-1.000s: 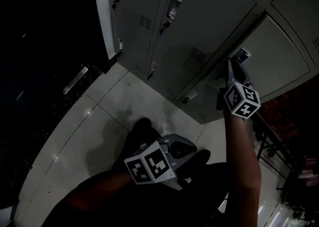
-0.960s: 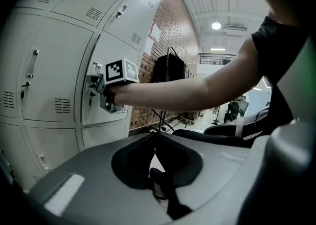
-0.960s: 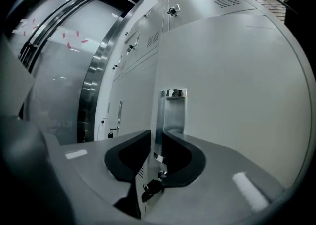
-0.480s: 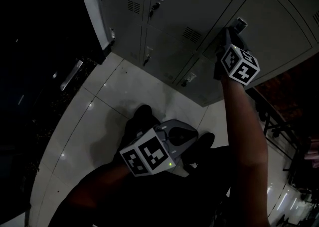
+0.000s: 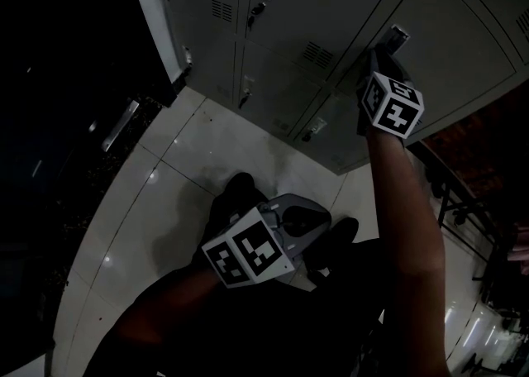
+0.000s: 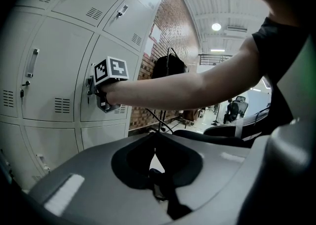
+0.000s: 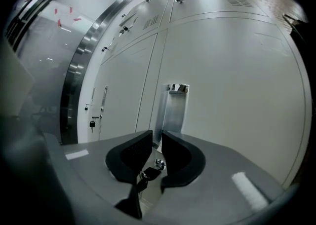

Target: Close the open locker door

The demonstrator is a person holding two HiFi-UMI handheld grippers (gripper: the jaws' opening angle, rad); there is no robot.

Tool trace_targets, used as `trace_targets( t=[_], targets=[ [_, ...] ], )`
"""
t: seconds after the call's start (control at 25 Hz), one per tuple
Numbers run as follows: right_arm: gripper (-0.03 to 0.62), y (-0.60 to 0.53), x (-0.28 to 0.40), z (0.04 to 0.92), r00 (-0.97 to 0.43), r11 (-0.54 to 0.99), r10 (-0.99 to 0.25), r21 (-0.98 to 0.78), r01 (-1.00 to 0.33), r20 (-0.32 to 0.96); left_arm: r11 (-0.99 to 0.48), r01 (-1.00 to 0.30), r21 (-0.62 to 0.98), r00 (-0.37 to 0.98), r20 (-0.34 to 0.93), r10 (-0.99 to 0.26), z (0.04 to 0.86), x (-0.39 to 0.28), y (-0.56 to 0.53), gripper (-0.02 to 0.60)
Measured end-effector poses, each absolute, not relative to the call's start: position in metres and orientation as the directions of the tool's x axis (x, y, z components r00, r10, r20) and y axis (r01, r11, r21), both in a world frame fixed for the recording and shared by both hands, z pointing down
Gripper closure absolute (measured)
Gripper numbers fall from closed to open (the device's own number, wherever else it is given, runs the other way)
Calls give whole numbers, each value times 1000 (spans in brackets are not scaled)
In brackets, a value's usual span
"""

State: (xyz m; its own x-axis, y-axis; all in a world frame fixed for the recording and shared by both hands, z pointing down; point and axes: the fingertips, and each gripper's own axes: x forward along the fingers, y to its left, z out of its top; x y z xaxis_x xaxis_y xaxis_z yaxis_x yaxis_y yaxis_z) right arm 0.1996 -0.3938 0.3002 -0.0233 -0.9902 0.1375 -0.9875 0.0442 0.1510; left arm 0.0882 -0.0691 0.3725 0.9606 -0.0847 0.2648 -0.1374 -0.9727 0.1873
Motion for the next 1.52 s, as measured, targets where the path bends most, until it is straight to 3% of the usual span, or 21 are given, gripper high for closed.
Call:
trace_targets(
  t=[0.24,0.48,0.84,1.52],
  targets=[
    [542,-373,197,297,-57,75,-991,143,-987,123,-972,-137,189,962,261,-84,373,88,-70,569],
    [591,-330,191,293,-139,151,-984,111,-982,111,-972,-136,189,961,265,-83,375,88,-70,569],
    [591,-248,186,287,-264,271,-960,61,-961,95,-974,-136,184,958,273,-82,379,90,-71,569],
    [591,-120,202,297,-323,330,-940,52,-942,113,-978,-125,168,955,288,-73,383,93,-67,569]
  ],
)
